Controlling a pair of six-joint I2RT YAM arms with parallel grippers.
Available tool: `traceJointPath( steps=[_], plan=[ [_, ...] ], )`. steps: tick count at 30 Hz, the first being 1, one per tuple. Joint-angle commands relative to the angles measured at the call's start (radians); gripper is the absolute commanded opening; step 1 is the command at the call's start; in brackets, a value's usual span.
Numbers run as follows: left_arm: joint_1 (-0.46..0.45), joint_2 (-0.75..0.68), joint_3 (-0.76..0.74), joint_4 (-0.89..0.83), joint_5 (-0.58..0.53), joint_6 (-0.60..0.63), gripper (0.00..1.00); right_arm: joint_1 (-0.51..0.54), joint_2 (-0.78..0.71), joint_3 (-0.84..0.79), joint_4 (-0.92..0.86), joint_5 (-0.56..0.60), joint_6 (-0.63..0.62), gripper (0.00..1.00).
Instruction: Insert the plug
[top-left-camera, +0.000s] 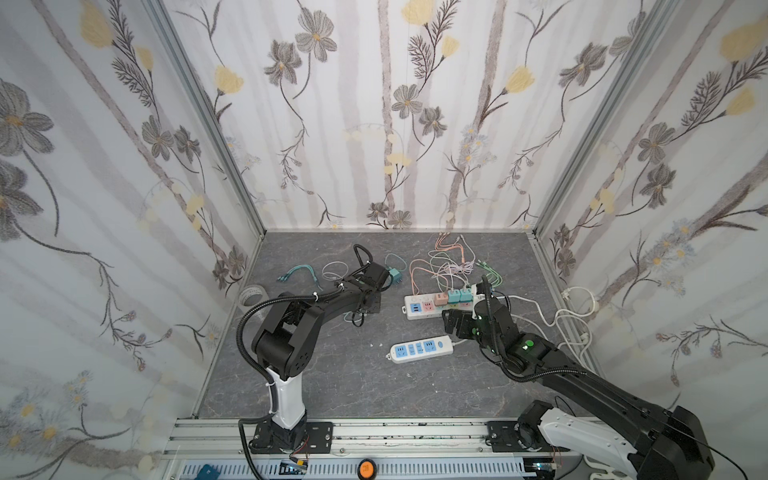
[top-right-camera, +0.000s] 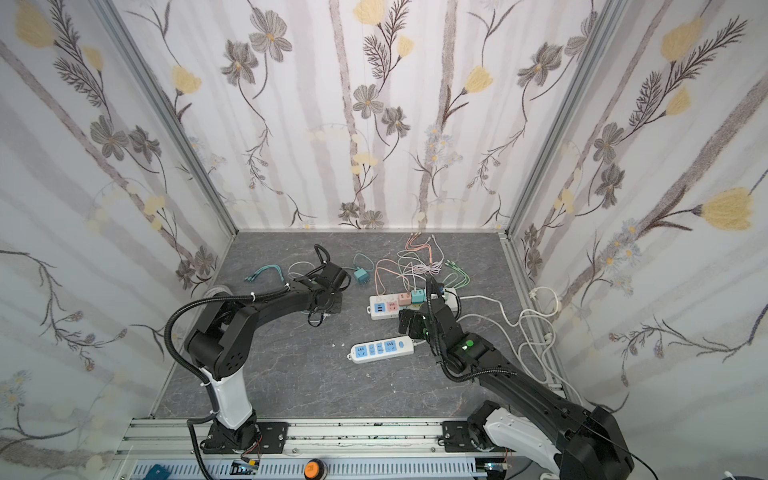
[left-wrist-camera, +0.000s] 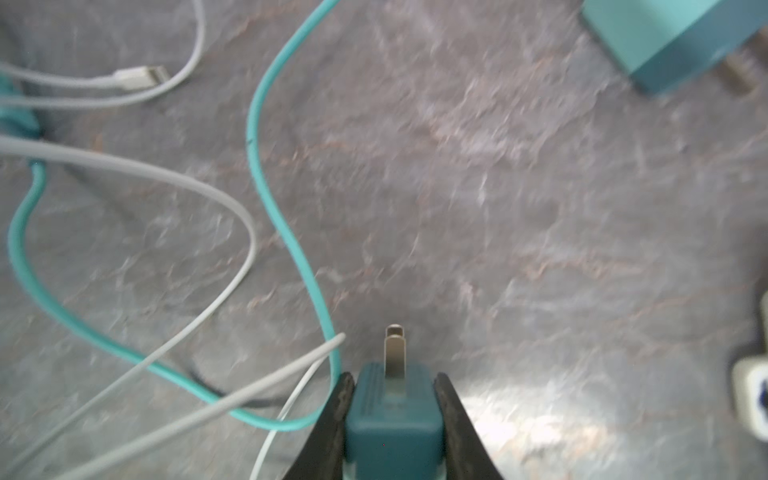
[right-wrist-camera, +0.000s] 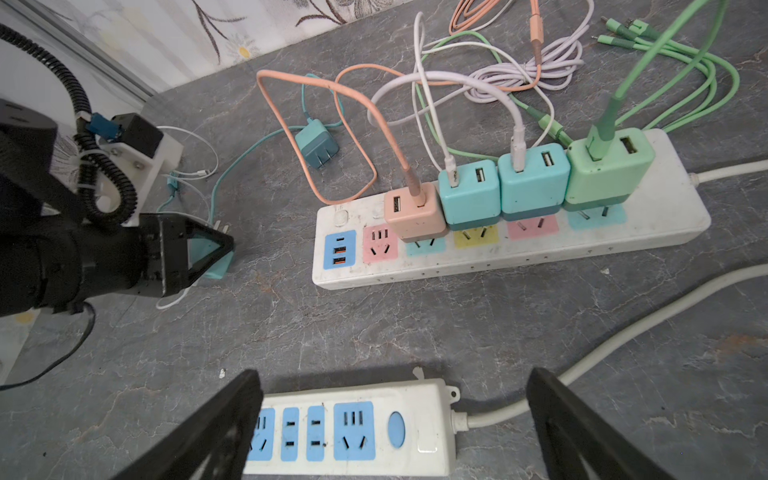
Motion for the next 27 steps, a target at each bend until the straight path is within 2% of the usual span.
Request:
traceJointPath(
  steps=[1,6,9,13,19,24,27],
  plan=[
    [0.001,-0.095,-0.107,-0.032,-0.009,-0.033,0.17,0.001,0.035,0.035,-0.018,-0.037,-0.027,0.99],
    [0.008,-0.190,-0.231,-0.093,-0.031,-0.140,0.18,0.001,0.112,0.096,-0.051,-0.067,-0.041,0.99],
    [0.015,-0.257,-0.275,-0.167,-0.101,-0.216,0.18,0.001,0.154,0.137,-0.086,-0.081,-0.051,0.99],
    [0.087,-0.355,-0.340,-0.243,-0.166,-0.312,0.20,0.002,0.194,0.170,-0.108,-0.103,-0.061,0.99],
    [0.210,-0.473,-0.402,-0.282,-0.206,-0.347,0.28,0.001,0.207,0.195,-0.127,-0.101,-0.078,0.99],
    [0.267,-0.510,-0.421,-0.281,-0.214,-0.368,0.36,0.001,0.199,0.191,-0.131,-0.091,-0.077,0.99],
    [0.276,-0.517,-0.411,-0.276,-0.210,-0.355,0.37,0.001,0.197,0.189,-0.134,-0.087,-0.076,0.99]
  ],
)
